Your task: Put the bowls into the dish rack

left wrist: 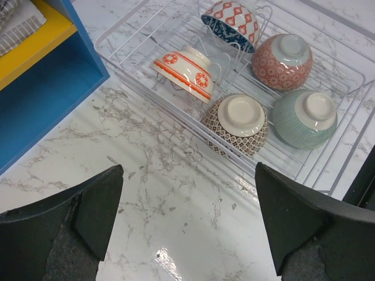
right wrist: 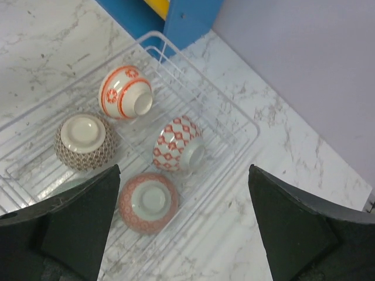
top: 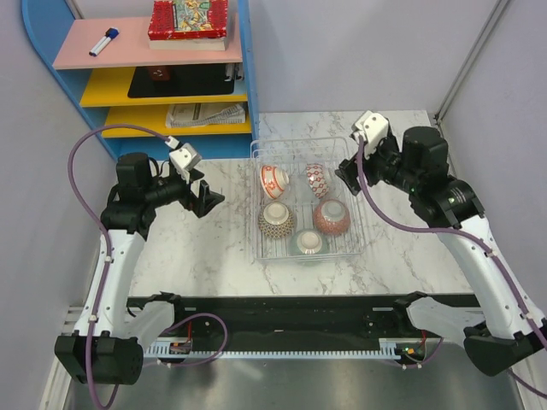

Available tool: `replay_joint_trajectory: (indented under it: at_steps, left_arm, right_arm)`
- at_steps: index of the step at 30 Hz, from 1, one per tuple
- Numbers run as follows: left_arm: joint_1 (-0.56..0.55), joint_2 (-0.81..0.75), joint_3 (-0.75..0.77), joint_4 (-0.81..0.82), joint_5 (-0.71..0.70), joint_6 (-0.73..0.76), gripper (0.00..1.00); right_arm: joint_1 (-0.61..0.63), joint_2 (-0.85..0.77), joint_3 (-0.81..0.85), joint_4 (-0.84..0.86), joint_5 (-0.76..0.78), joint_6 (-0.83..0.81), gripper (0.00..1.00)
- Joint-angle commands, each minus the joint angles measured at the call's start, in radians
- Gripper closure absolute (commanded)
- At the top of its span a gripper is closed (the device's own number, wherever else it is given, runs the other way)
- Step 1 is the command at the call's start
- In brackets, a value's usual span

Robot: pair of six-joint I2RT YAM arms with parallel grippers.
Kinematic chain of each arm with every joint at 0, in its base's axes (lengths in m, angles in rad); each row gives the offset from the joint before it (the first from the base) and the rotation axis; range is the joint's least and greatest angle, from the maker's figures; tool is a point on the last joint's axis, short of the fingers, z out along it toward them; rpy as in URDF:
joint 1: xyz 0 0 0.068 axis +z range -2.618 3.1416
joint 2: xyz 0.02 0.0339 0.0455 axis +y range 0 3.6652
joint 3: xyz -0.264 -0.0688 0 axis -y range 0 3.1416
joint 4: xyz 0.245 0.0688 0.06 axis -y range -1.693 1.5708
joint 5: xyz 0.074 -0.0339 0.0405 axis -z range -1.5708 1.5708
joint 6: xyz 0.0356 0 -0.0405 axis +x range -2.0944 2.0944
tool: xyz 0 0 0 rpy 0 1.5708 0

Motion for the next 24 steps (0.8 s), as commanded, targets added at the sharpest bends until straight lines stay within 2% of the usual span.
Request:
replay_joint_trajectory:
  at_steps: [1, 6, 11, 24]
  left_arm:
    - [0.005, -0.038, -0.017, -0.013, 0.086, 0.053, 0.00]
    - [0.005, -0.041, -0.009, -0.016, 0.039, 0.050, 0.00]
    - [0.005, -0.039, -0.017, -0.016, 0.034, 0.052, 0.00]
    - [0.005, -0.051, -0.020, -0.018, 0.036, 0.047, 0.00]
  right_arm:
    - [-0.146, -0.065, -0.148, -0.011, -0.146, 0.037, 0.03]
    - [-0.316, -0.176, -0.251, 0.025, -0.172, 0.040, 0.03]
    - [-0.333, -0.245, -0.307, 0.099, -0.091, 0.066, 0.03]
    - [-0.332, -0.225, -0.295, 0.127, -0.083, 0.103, 0.03]
